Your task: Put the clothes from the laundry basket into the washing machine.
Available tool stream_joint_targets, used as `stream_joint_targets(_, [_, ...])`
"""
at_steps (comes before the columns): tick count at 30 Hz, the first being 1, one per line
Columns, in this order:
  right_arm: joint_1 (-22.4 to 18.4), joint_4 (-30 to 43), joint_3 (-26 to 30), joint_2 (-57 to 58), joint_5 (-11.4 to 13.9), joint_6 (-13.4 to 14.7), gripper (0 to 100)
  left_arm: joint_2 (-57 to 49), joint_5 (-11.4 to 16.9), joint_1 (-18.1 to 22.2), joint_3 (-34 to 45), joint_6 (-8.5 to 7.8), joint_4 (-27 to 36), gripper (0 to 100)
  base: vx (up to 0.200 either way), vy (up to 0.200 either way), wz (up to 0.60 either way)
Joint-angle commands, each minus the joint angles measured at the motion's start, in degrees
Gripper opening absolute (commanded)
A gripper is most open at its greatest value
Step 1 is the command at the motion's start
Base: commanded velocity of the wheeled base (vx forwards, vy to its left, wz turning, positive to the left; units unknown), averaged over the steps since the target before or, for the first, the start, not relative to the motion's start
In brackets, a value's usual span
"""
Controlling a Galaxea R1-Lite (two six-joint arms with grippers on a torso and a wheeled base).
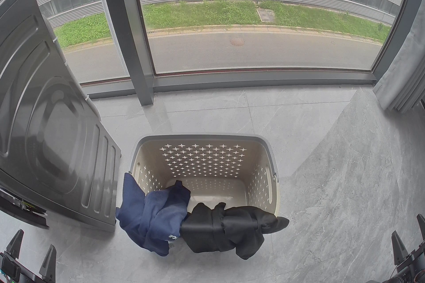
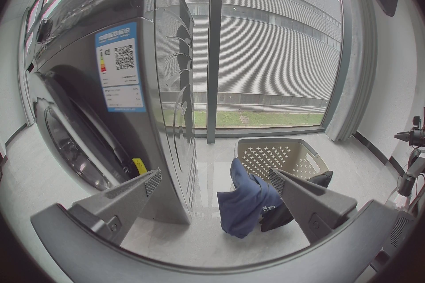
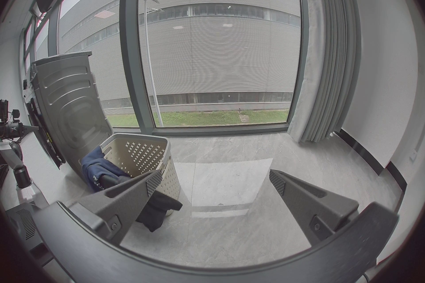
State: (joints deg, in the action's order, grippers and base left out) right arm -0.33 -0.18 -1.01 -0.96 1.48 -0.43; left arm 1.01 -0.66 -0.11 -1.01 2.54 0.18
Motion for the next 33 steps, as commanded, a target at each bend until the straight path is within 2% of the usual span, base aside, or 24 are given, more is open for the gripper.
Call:
stream_joint_targets(1, [0.07,0.01,1.01,0.70,0.02,-0.01,100,-0.40,-0.04,0.02,0.84,0.01,-0.01,100,-0.200,0.000,0.00])
stream_joint_targets(11, [-0.02,0.01,1.01,0.79,0.02,-0.01,100,-0.40,-0.04,0.02,0.84,0.01,-0.01,100,-0.200,0.000,0.00])
stream_joint_targets(20, [-0.02,0.01,1.01,0.70,0.02,-0.01,100,-0.40,-0.04,0.02,0.84,0.01,-0.01,100,0.000,0.000,0.00])
stream_joint_targets(33, [-0.02,0.01,1.01,0.70,0.02,-0.01,100,-0.40,-0.04,0.02,0.84,0.01,-0.01,100,0.000,0.200,0.00])
